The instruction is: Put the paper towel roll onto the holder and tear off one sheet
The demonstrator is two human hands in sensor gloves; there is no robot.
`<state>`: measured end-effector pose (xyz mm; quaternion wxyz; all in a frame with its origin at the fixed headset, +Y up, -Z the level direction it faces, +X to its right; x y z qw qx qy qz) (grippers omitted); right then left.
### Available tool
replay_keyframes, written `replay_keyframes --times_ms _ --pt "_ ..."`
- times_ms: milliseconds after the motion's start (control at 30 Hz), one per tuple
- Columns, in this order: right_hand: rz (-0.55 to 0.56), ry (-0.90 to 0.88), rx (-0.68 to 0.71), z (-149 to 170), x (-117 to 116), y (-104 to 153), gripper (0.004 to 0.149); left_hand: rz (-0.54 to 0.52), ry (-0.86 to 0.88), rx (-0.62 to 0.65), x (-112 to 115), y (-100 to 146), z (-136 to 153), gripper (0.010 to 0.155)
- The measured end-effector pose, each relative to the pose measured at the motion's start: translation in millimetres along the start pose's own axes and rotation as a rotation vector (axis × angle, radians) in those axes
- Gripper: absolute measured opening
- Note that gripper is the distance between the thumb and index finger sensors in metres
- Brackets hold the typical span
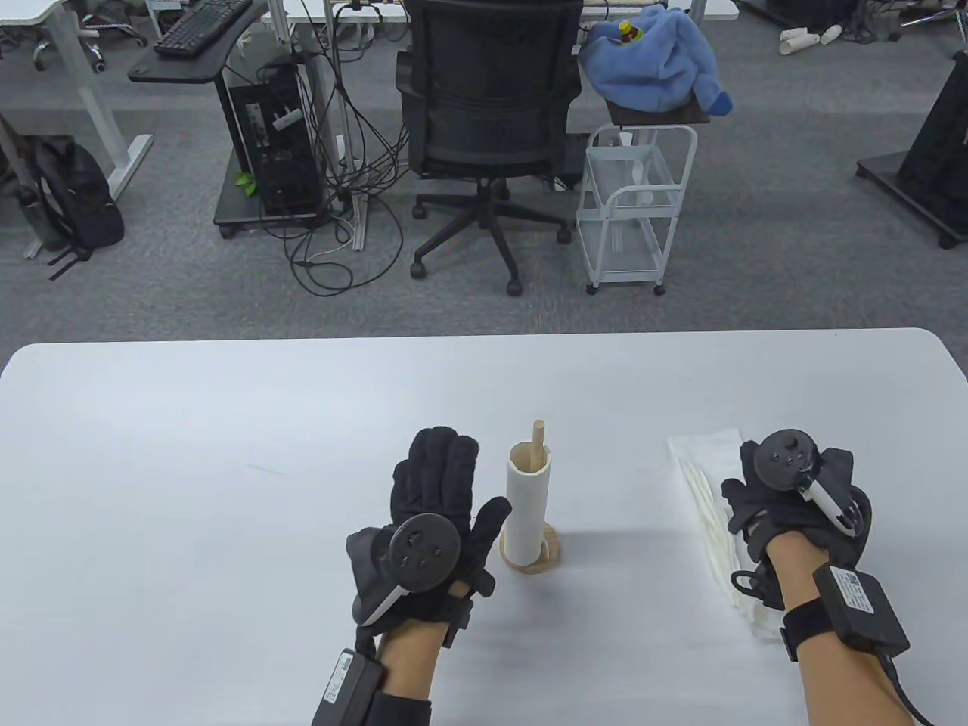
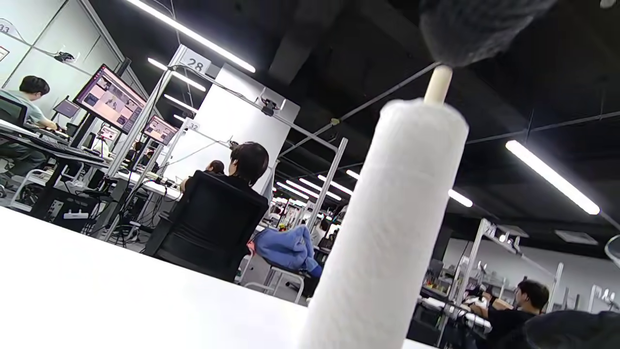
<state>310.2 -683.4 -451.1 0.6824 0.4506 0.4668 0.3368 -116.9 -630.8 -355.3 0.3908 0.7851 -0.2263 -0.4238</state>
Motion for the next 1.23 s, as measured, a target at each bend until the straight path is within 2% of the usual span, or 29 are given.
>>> replay_keyframes --times_ms 200,433,600,700,900,1233 --pt "-0.005 0.004 0.122 -37.6 -27.1 25.5 0.069 0.022 -0.053 -0.075 -17.7 27.3 20.7 0.074" --pt "-0.059 -0.008 0.209 -66.7 -67.7 55.7 0.070 0.108 -0.111 -0.108 -18.7 58.9 31.1 0.075" --pt "-0.118 -0.032 0.254 -74.8 -87.2 78.9 0.071 0.121 -0.138 -0.127 -28.0 74.5 36.0 0.076" --pt "-0.078 -0.019 0.244 -69.8 -93.7 91.7 0.072 0.133 -0.111 -0.160 -28.8 86.7 40.6 0.076" --pt "-0.058 -0.036 0.231 -59.4 -115.7 86.1 0.071 0.183 -0.165 -0.170 -15.5 95.1 52.6 0.073" --pt "-0.118 -0.109 0.202 -46.3 -124.9 77.0 0.071 0.232 -0.202 -0.206 -5.4 95.3 62.8 0.073"
Point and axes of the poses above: the tracker on the back of each hand, its own z axis roughly to the little-finger side, its own y axis roughly from the fingertips to the wrist, x = y × z, the point moved 3 cm from there along -y, roughly from the wrist to the fingertips, and after that the axes turned 14 degrees about -z, right-handed, at the moved point
